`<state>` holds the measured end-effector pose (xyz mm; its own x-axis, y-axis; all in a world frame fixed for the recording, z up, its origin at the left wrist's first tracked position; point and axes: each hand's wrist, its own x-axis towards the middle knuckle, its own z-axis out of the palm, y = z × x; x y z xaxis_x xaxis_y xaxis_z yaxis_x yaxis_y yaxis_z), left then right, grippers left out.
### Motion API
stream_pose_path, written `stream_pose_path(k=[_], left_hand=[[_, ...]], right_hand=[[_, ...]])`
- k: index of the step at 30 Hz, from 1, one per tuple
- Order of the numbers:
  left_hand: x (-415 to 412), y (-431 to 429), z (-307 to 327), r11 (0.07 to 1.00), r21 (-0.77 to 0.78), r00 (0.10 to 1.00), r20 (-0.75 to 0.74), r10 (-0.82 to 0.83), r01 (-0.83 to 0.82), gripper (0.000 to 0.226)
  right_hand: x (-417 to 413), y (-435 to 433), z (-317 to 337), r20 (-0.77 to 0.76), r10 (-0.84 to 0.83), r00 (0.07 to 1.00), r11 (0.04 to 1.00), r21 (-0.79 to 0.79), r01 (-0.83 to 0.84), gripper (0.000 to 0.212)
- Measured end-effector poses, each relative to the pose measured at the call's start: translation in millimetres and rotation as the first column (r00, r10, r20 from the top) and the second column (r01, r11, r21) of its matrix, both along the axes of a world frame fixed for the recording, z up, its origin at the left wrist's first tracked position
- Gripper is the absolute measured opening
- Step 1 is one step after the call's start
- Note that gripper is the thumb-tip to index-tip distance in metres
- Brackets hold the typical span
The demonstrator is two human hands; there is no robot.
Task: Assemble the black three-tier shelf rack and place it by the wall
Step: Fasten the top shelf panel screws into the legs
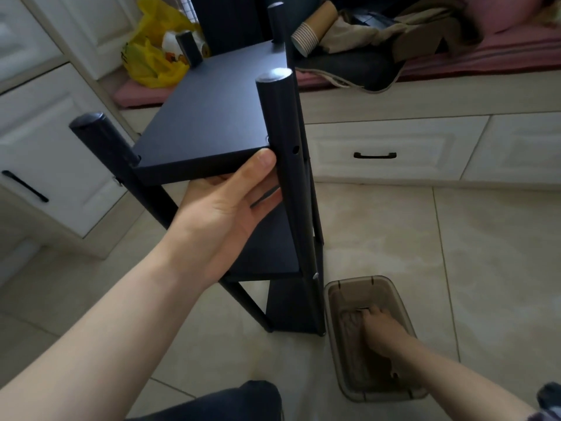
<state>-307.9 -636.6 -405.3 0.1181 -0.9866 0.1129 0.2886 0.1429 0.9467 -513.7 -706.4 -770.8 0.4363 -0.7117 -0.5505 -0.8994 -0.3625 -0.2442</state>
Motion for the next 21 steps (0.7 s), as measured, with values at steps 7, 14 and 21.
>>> stream_pose_path(k=[7,14,21], left_hand=[[2,0,-1,1.0,-0.008,1.0,0.016,0.0,0.0,0.032],[2,-2,-2,1.0,-0.009,1.0,0.02,-0.002,0.002,0.031],[1,-3,-3,1.0,-0.008,1.0,0.016,-0.001,0.001,0.026]], right_hand=[[1,-12,-22,-0.114,0.039,0.993,0.997,-0.069,-0.047,0.045],[-1,-16,-34,-0.124,0.033,0.992,0.993,-0.112,-0.047,0.041],[1,-4,-39,-0.152,0.027,0.988,0.982,-0.179,-0.054,0.041]])
